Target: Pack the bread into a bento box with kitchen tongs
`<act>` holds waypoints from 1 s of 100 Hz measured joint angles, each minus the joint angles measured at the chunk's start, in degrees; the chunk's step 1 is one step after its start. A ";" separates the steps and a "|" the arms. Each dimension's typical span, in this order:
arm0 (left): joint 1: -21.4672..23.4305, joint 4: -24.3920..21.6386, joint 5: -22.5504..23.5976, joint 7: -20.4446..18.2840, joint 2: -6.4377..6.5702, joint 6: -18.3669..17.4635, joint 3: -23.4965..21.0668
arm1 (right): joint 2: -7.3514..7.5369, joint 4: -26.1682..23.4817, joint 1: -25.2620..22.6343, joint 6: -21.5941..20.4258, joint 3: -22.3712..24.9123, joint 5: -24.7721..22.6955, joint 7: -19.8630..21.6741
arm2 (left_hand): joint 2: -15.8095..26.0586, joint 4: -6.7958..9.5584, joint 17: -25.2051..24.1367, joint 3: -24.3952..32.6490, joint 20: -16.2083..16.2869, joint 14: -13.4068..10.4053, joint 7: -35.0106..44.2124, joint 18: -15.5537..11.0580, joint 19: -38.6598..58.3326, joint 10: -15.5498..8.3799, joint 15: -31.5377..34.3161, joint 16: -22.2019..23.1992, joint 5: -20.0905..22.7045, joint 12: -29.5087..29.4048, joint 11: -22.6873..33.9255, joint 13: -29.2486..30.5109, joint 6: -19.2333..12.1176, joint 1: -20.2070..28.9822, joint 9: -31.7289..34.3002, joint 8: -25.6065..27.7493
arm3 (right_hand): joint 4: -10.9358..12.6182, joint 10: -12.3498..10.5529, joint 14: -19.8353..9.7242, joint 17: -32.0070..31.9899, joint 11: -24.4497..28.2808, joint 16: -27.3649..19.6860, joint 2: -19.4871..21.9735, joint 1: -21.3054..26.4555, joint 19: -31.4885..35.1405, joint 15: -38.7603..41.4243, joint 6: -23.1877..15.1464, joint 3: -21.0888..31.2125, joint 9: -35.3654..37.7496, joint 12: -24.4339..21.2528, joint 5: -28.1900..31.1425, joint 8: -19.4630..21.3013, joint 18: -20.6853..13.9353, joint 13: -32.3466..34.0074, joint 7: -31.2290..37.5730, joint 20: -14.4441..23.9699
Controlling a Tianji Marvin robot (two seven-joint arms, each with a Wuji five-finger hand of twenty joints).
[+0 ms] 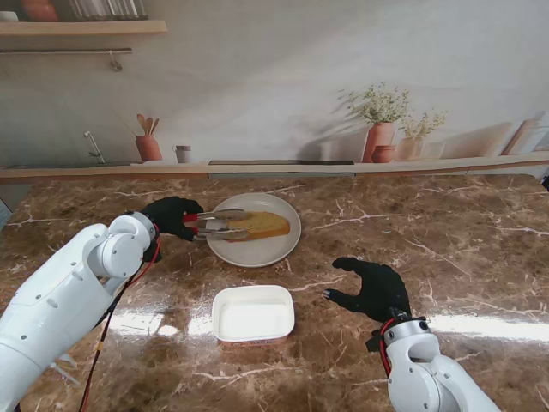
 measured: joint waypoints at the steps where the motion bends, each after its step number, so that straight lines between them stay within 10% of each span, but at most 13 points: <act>1: -0.16 0.22 0.00 0.13 -0.03 0.11 0.23 | 0.00 0.00 -0.01 -0.01 0.02 0.00 0.01 | 0.00 0.00 0.18 0.00 0.04 0.00 -0.01 0.00 0.02 0.02 0.02 0.09 -0.01 0.00 0.00 0.02 0.02 0.00 0.00 0.00 | 0.00 0.00 0.00 0.00 0.00 0.00 0.00 0.00 0.00 0.00 0.00 0.00 0.00 0.00 0.00 0.00 0.00 0.00 0.00 0.00; 100: -7.31 10.94 -6.87 1.71 -2.80 2.85 7.08 | -0.01 0.63 -0.66 -0.40 0.72 1.19 1.21 | 0.02 0.11 1.04 0.76 4.61 0.85 -4.97 -1.80 1.49 2.99 0.86 3.87 -8.69 -0.62 1.39 0.00 3.49 0.03 -10.73 -2.89 | 0.00 0.00 1.18 -0.09 0.38 0.00 0.38 0.06 0.01 0.01 -0.18 -0.33 2.06 1.35 1.21 0.00 1.52 0.00 0.74 0.00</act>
